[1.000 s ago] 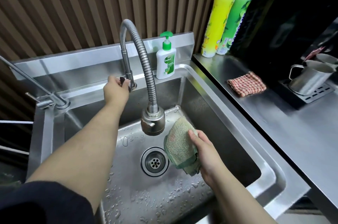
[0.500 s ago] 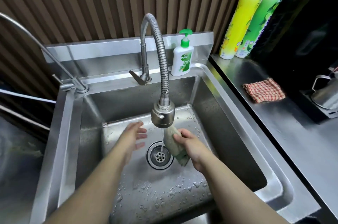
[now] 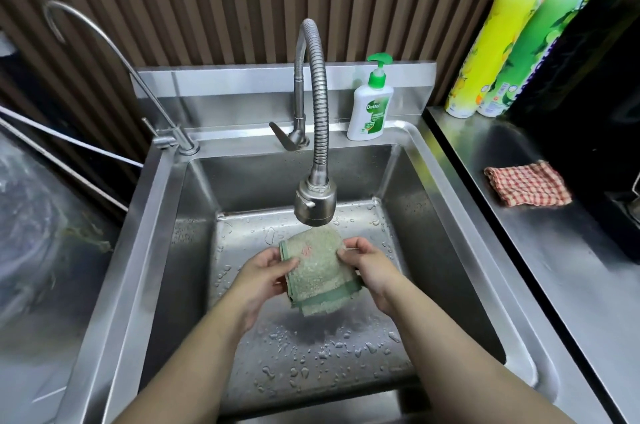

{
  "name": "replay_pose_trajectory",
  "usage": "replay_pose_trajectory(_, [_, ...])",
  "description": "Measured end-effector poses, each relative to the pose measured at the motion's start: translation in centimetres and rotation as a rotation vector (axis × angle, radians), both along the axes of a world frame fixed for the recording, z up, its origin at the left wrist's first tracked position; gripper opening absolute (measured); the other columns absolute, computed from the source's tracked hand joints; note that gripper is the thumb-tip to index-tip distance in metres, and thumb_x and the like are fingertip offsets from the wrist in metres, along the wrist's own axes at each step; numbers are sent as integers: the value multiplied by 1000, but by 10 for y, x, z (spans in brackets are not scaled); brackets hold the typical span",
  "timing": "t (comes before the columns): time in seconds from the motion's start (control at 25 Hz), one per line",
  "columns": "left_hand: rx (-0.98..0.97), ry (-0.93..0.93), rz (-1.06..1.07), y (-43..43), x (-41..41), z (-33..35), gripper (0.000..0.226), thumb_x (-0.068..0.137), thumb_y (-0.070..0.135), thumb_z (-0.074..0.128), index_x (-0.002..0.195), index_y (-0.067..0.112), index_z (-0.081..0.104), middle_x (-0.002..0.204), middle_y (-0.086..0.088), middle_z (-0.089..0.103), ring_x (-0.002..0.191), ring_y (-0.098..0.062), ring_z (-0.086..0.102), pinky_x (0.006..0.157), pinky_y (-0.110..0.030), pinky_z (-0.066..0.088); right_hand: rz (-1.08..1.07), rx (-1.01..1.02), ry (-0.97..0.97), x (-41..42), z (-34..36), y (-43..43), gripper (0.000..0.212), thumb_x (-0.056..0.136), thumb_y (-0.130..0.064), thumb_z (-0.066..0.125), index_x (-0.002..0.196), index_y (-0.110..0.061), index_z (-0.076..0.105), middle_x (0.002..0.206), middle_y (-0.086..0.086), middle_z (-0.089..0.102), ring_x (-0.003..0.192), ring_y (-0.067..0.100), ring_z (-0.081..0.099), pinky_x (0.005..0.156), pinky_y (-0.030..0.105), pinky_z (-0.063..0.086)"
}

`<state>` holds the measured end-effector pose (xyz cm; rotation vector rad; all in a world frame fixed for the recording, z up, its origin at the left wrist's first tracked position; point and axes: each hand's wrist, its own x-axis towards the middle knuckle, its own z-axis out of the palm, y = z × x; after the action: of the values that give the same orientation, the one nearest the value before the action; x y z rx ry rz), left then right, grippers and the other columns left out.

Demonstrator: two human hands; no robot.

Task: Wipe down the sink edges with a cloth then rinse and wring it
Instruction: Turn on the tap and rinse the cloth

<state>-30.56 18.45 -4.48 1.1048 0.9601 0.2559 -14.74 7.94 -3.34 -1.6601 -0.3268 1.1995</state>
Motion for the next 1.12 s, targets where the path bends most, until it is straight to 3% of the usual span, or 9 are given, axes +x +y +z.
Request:
replay_pose_trajectory(0.12, [99,-23,53,-9,10,7,10,83,7,64,92,5,62,83,-8,72,71,-16,68,64,-26,54,121,-38,-204,-1,0,-1,17,93,-18,55,109,-16,57,109,-1,58,96,15,55,71,20,39])
replay_pose_trajectory(0.28, [157,-81,118,-22,19,12,12,88,17,59,96,11,66,81,-3,72,82,-19,66,81,-33,52,291,105,45,-23,4,7,39,96,-50,38,115,-25,61,105,-10,69,99,11,63,88,30,46])
replay_pose_trajectory(0.4, [60,-112,-21,-22,13,10,44,97,44,31,108,20,65,99,0,73,95,-15,67,84,-32,51,137,143,103,-24,4,10,17,93,-27,56,105,-17,60,96,3,70,80,11,68,65,23,53])
replay_pose_trajectory(0.52, [150,-52,181,-9,10,9,41,97,41,33,94,12,62,77,-6,64,73,-19,60,67,-28,48,14,170,224,-14,6,9,18,93,2,47,102,-9,58,83,9,69,62,13,68,52,23,54])
replay_pose_trajectory(0.6, [200,26,223,-5,12,6,30,96,37,41,89,11,54,76,-4,55,71,-16,52,66,-29,45,78,172,246,-7,9,8,20,91,2,48,102,-9,60,82,7,71,69,17,69,61,27,55])
replay_pose_trajectory(0.68, [130,26,153,-6,14,0,29,94,38,45,94,10,54,86,-6,60,82,-20,57,75,-35,50,143,174,251,-3,10,8,21,90,1,50,104,-9,62,83,5,73,75,19,69,67,30,54])
replay_pose_trajectory(0.76, [10,-15,112,-7,12,-3,29,88,37,54,102,11,56,99,-10,63,91,-25,59,80,-38,50,140,160,264,0,11,8,21,90,2,50,104,-9,62,83,6,73,74,19,69,66,29,54])
replay_pose_trajectory(0.88, [-98,-79,151,-4,10,-8,37,81,14,66,116,11,53,112,-14,61,98,-27,60,80,-34,50,62,126,232,3,11,7,19,91,1,51,102,-11,61,86,8,71,74,20,68,63,29,54])
replay_pose_trajectory(1.12, [14,-142,198,14,-5,0,46,69,11,70,112,-1,58,97,-13,63,87,-22,59,74,-30,47,124,79,96,-8,11,6,16,91,-4,54,99,-16,60,80,-3,68,66,9,62,54,20,45])
